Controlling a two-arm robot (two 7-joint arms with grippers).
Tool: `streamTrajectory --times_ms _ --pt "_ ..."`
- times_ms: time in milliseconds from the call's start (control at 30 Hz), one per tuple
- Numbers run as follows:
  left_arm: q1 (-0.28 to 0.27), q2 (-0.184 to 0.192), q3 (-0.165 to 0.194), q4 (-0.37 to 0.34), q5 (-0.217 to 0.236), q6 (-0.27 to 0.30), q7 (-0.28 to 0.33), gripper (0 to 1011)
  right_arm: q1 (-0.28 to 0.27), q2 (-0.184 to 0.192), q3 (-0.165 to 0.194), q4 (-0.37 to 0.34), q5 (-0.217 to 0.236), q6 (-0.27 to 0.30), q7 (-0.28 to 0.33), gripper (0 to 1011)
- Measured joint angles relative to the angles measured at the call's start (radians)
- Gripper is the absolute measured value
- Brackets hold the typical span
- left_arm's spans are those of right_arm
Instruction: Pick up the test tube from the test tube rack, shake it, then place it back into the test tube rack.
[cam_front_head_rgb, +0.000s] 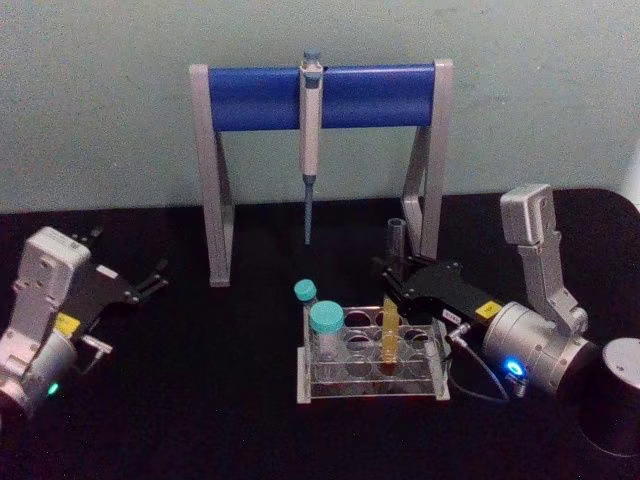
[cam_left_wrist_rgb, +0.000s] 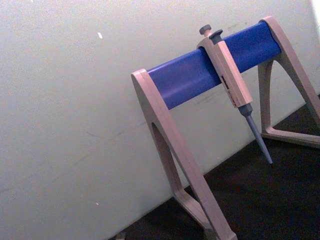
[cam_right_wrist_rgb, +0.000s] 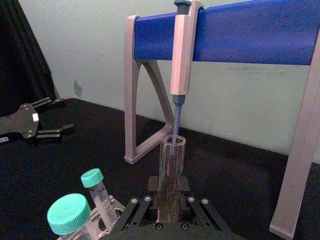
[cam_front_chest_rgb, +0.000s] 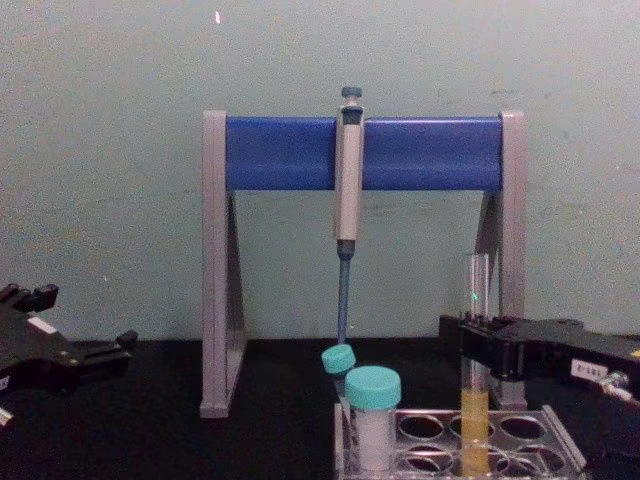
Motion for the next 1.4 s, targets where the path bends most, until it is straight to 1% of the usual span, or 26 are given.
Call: streamTrajectory --times_ms 233,467,633,833,1100,1400 --pt "0.000 0.000 0.000 0.000 0.000 0.000 0.000 1010 -0.009 0.006 -0.001 -0.012 -0.029 -0.049 0.012 232" --pt "0.000 0.000 0.000 0.000 0.000 0.000 0.000 1010 -0.029 0.012 0.010 -0.044 -0.041 -0.077 0.019 232" --pt "0.000 0.000 0.000 0.000 0.000 0.000 0.000 1010 -0.048 0.020 0.020 -0.087 -0.050 -0.100 0.023 232" --pt "0.000 0.000 0.000 0.000 0.000 0.000 0.000 1010 -0.068 0.035 0.038 -0.152 -0.081 -0.128 0.015 232" --pt "0.000 0.000 0.000 0.000 0.000 0.000 0.000 1010 -0.078 0.035 0.060 -0.191 -0.089 -0.143 0.010 232" --pt "0.000 0.000 0.000 0.000 0.000 0.000 0.000 1010 -0.070 0.024 0.067 -0.190 -0.087 -0.148 0.018 232"
